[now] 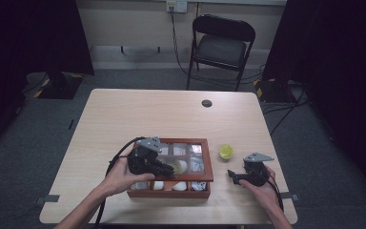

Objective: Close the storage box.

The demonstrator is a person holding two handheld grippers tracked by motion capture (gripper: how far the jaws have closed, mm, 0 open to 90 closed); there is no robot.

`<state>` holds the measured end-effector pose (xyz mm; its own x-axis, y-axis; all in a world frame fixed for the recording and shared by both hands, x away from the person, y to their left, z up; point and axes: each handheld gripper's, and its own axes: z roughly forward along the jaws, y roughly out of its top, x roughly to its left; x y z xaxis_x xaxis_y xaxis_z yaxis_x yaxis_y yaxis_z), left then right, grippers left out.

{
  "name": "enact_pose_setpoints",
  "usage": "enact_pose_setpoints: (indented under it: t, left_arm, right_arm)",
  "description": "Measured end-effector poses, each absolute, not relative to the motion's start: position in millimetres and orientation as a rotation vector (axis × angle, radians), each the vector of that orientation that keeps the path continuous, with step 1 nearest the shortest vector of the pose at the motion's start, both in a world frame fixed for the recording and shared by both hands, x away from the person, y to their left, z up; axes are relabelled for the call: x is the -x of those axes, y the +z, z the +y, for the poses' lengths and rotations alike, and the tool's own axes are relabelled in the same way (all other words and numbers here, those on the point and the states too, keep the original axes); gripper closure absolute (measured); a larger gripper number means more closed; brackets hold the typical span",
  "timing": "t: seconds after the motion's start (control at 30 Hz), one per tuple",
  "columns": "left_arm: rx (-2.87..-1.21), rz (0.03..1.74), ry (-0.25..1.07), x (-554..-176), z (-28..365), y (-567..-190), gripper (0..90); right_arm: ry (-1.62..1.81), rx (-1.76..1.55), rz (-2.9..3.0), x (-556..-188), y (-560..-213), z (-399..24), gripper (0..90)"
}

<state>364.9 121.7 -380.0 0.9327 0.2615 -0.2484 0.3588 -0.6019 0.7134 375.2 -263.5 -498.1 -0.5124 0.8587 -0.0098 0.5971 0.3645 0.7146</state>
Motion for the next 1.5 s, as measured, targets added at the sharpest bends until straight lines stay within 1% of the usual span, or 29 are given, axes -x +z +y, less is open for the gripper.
enact_pose_setpoints:
  t: [0.4,0.43,0.47,0.73,0.87,0.9,0.93,1.03,1.2,1.23,1.4,1.5]
  left_arm:
    - [-2.308,0.405,-0.159,-361.3,113.2,-396.8,84.4]
    - [-2.301,0.407,-0.165,-361.2,112.6,-398.7,84.8]
    - [-2.291,0.415,-0.143,-361.4,113.0,-399.3,90.0]
    - [-2.260,0.422,-0.167,-364.3,114.6,-399.7,90.0]
    - [-2.232,0.451,-0.190,-365.9,114.7,-404.8,90.0]
    - [-2.215,0.473,-0.202,-367.2,116.4,-406.3,88.1]
    - [-2.208,0.495,-0.202,-368.1,117.9,-407.2,81.7]
    - [-2.194,0.522,-0.169,-368.9,124.4,-406.5,76.4]
    - [-2.178,0.600,-0.062,-369.9,142.5,-401.5,51.0]
    - [-2.169,0.615,-0.050,-370.7,147.0,-400.9,47.6]
    - [-2.165,0.676,0.034,-371.1,169.5,-399.7,37.2]
    - [-2.160,0.715,0.044,-371.0,181.2,-399.4,33.7]
  right_arm:
    - [0.941,-1.275,2.241,-375.4,-499.0,-263.9,15.1]
    - [0.941,-1.274,2.241,-375.5,-499.0,-264.0,15.1]
    - [0.941,-1.274,2.241,-375.5,-499.0,-264.0,15.0]
    - [0.941,-1.275,2.239,-375.5,-499.1,-264.0,14.8]
    - [0.940,-1.277,2.238,-375.4,-499.1,-263.9,14.8]
    - [0.939,-1.277,2.238,-375.3,-499.1,-263.9,14.8]
    - [0.940,-1.277,2.238,-375.3,-499.1,-263.9,14.8]
    - [0.941,-1.277,2.236,-375.3,-499.2,-263.9,14.8]
    - [0.944,-1.276,2.235,-375.1,-499.5,-264.0,14.8]
    - [0.944,-1.276,2.235,-375.1,-499.4,-264.0,14.8]
    - [0.947,-1.274,2.233,-375.1,-499.7,-264.3,14.5]
    - [0.949,-1.273,2.233,-375.1,-500.0,-264.4,14.1]
